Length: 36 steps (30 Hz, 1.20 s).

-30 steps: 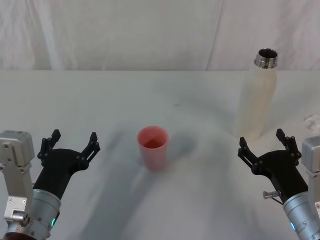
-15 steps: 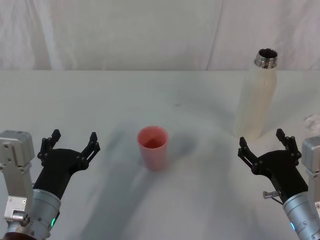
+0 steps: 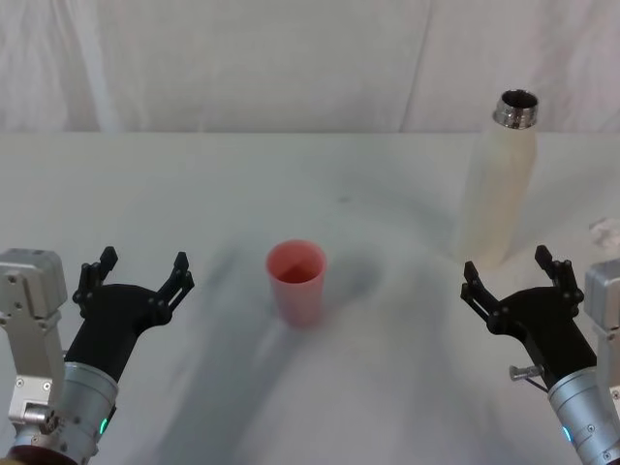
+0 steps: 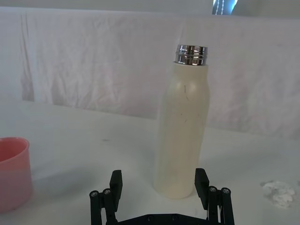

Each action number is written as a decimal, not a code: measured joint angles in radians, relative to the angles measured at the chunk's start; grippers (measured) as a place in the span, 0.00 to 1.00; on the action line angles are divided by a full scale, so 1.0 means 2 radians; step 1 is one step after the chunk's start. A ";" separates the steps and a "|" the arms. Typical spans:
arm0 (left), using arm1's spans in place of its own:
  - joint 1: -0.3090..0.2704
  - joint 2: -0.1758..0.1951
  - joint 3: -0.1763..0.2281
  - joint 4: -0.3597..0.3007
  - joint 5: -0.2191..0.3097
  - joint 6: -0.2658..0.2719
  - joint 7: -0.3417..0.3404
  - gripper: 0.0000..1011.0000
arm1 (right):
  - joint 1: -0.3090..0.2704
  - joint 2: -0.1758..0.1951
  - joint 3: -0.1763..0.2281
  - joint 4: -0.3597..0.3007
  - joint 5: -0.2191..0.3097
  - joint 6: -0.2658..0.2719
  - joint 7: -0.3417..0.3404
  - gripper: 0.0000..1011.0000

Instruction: Grasp the thermos with one hand and pour water into the cup lid.

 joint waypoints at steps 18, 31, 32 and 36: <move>0.000 0.000 0.000 0.000 0.000 0.000 0.000 0.99 | 0.000 0.000 0.000 0.000 0.000 0.000 0.000 0.99; 0.000 0.000 0.000 0.000 0.000 0.000 0.000 0.99 | 0.000 0.000 0.000 0.000 0.000 0.000 0.000 0.99; 0.000 0.000 0.000 0.000 0.000 0.000 0.000 0.99 | 0.000 0.000 0.000 0.000 0.000 0.000 0.000 0.99; 0.000 0.000 0.000 0.000 0.000 0.000 0.000 0.99 | 0.000 -0.001 0.001 0.000 0.000 0.000 0.001 0.99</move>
